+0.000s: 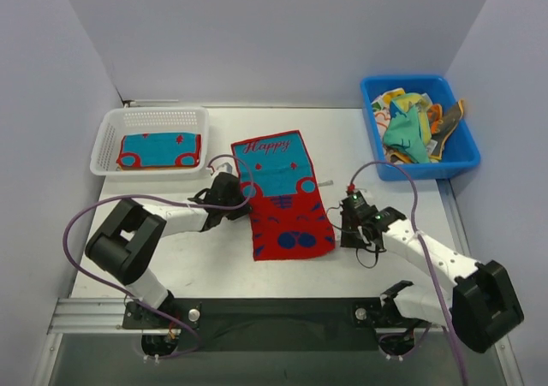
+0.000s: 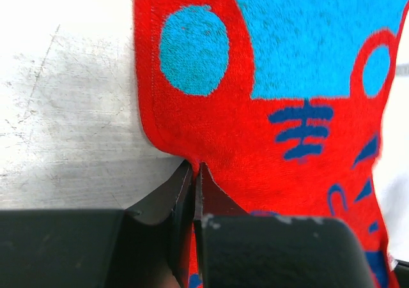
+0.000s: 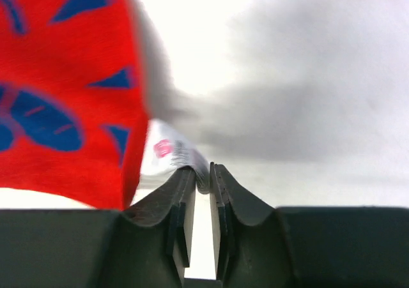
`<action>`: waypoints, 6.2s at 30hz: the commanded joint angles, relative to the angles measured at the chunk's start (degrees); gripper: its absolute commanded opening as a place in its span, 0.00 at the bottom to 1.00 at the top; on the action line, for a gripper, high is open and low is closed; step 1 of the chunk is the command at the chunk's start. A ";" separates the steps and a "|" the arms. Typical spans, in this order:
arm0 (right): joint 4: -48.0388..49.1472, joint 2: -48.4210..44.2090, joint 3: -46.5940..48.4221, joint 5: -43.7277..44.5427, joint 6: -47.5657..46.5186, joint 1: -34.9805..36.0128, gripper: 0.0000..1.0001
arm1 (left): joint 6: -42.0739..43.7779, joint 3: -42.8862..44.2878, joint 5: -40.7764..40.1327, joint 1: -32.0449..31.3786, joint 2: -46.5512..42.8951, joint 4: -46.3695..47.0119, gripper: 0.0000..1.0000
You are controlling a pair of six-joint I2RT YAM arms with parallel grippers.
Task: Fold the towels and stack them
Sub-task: Flatten out the crumpled towel
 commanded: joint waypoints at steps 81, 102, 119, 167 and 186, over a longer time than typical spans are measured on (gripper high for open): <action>31.77 49.85 48.46 -14.43 23.65 -14.12 0.56 | 2.37 43.72 -0.97 15.90 19.35 -24.58 0.73; 34.50 55.67 49.70 -15.31 28.67 -13.77 0.56 | 0.00 44.88 -2.81 16.52 24.11 -24.84 0.66; 33.80 56.73 46.80 -14.26 28.76 -12.28 0.55 | 5.62 40.65 -12.14 12.47 14.70 -25.72 0.73; 33.97 53.04 42.32 -12.59 27.08 -15.79 0.55 | -5.36 57.97 -7.04 12.82 35.36 -25.89 0.40; 37.66 53.39 42.14 -11.89 29.81 -16.85 0.40 | -3.96 56.22 -4.93 13.44 35.09 -24.40 0.02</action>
